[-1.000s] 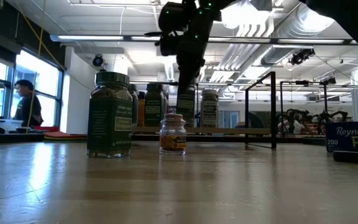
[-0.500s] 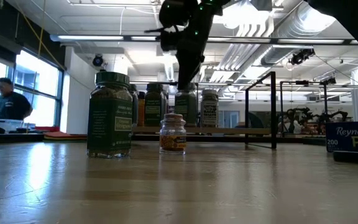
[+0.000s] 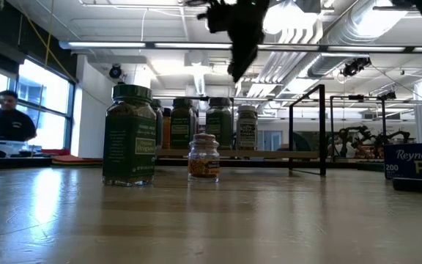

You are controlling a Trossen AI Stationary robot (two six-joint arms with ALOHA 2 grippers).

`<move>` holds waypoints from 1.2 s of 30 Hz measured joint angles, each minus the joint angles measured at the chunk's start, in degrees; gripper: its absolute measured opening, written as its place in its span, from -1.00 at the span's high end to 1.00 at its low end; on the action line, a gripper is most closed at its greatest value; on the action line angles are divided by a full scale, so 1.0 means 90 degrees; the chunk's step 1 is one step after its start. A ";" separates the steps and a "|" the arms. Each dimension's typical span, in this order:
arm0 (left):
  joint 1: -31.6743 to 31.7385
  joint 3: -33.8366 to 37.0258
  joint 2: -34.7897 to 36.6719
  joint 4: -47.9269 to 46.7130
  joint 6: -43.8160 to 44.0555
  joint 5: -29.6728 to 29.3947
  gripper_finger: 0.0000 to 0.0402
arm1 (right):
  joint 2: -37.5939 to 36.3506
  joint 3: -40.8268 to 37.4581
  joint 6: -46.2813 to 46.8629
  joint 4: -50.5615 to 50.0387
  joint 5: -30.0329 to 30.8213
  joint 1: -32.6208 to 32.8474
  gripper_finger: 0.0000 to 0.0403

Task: Shelf spices
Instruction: Put the green seasoning bottle on the shelf aligned with the white seasoning bottle

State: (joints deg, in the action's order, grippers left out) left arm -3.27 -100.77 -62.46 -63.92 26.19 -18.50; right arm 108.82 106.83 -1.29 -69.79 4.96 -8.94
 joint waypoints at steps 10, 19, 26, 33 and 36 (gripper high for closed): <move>0.0002 0.0000 0.0000 0.0035 -0.0203 -0.0015 -0.28 | -0.0866 -0.3043 0.1573 0.3361 -0.0497 0.0248 -0.39; 0.0004 0.0000 0.0000 0.0088 -0.0099 -0.0033 -0.28 | -0.0860 -0.3639 0.1816 0.4745 0.0499 0.0176 -0.39; 0.0005 0.0000 -0.0002 0.0085 -0.0091 -0.0192 -0.28 | -0.0842 -0.3638 0.1000 0.4826 0.0503 -0.0153 -0.39; 0.0005 0.0000 -0.0003 0.0086 -0.0082 -0.0195 -0.28 | -0.1088 -0.3620 0.1312 0.4535 0.0518 -0.0234 -0.39; 0.0002 0.0000 -0.0005 0.0083 -0.0078 -0.0195 -0.28 | -0.1207 -0.3619 0.1655 0.4286 0.0513 -0.0096 -0.39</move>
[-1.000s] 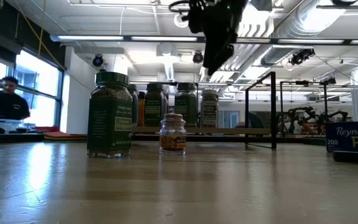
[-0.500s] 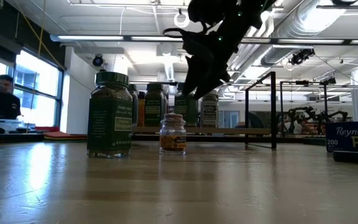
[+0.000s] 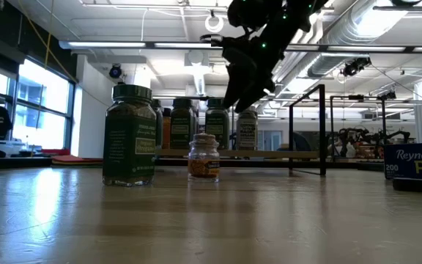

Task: Shelf spices
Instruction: Put the green seasoning bottle on the shelf aligned with the white seasoning bottle

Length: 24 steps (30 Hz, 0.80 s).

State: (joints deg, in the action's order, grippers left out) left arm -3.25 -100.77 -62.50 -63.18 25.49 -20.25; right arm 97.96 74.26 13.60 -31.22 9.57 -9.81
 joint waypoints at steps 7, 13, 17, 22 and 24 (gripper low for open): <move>0.0002 0.0000 0.0000 0.0000 0.0100 0.0006 -0.28 | 0.0079 -0.0010 0.0323 0.0290 -0.0709 0.0390 -0.36; 0.0002 -0.0002 -0.0015 0.0002 0.0100 0.0039 -0.28 | 0.0485 -0.0015 0.0482 0.0930 -0.0732 0.0415 -0.02; 0.0000 -0.0002 -0.0038 0.0000 0.0100 0.0083 -0.28 | 0.0587 -0.0017 0.0737 0.0918 -0.0699 0.0264 0.30; 0.0002 -0.0002 -0.0069 -0.0001 0.0100 0.0085 -0.28 | 0.0587 -0.0017 0.0640 0.1019 -0.0669 0.0078 0.59; 0.0001 -0.0002 -0.0080 0.0000 0.0100 0.0086 -0.28 | 0.0586 -0.0017 0.0600 0.1033 -0.0602 0.0034 0.65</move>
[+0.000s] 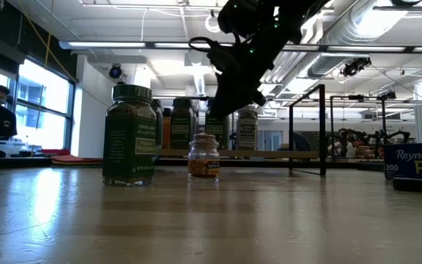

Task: Shelf spices
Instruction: Put the green seasoning bottle on the shelf aligned with the white seasoning bottle

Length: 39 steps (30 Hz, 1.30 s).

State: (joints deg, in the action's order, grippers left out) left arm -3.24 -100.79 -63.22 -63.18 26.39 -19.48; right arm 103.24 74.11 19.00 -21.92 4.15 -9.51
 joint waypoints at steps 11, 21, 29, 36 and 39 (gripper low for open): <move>-0.0001 0.0000 -0.0010 0.0000 0.0050 0.0012 -0.28 | -0.0024 0.0002 -0.0279 -0.0156 0.0352 -0.0045 0.70; -0.0001 0.0000 -0.0012 0.0002 0.0066 0.0007 -0.28 | -0.0142 0.0007 -0.0271 -0.0409 0.0699 -0.0045 0.70; -0.0001 0.0000 -0.0015 -0.0016 0.0139 0.0011 -0.28 | -0.0823 0.0007 -0.0364 -0.0947 0.0240 0.0203 0.70; -0.0001 0.0066 -0.0015 -0.0442 0.0172 0.0099 -0.28 | -0.1315 0.0010 -0.0473 -0.0690 -0.0734 0.0826 0.70; -0.0003 0.0078 -0.0038 -0.0677 0.0211 0.0096 -0.28 | -0.1305 0.0010 -0.0422 -0.0648 -0.0373 0.1105 0.69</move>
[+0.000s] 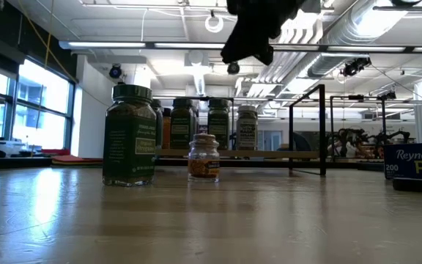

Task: Shelf spices
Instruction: Put the green seasoning bottle on the shelf aligned with the white seasoning bottle

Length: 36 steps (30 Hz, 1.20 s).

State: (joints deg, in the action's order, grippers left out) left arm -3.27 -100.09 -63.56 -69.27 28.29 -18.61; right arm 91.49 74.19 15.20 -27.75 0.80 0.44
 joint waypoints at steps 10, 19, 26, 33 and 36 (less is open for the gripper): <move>-0.0705 0.0002 -0.0802 -0.1817 0.3578 -0.1288 -0.21 | -0.0095 0.0000 0.1614 -0.0692 0.0525 0.0177 0.42; -0.1574 0.0010 -0.2268 -0.1734 0.5347 -0.0959 -0.03 | -0.1139 0.0000 0.1153 -0.1227 -0.0027 -0.0013 0.11; -0.1460 0.0010 -0.3376 -0.1508 0.5894 0.0458 -0.03 | -0.2556 0.0000 0.0361 -0.1639 0.0565 -0.0004 0.10; -0.1607 0.0010 -0.4269 -0.1166 0.6507 0.1908 -0.16 | -0.3415 0.0000 0.0021 -0.2686 0.0585 -0.0004 0.10; -0.1704 0.0010 -0.4560 -0.0687 0.6728 0.2164 -0.34 | -0.3603 0.0000 -0.0060 -0.3060 0.0630 -0.0004 0.10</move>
State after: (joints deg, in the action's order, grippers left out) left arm -18.60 -100.01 -104.60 -75.46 88.84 0.86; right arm 59.06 74.19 14.66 -55.30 6.47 0.40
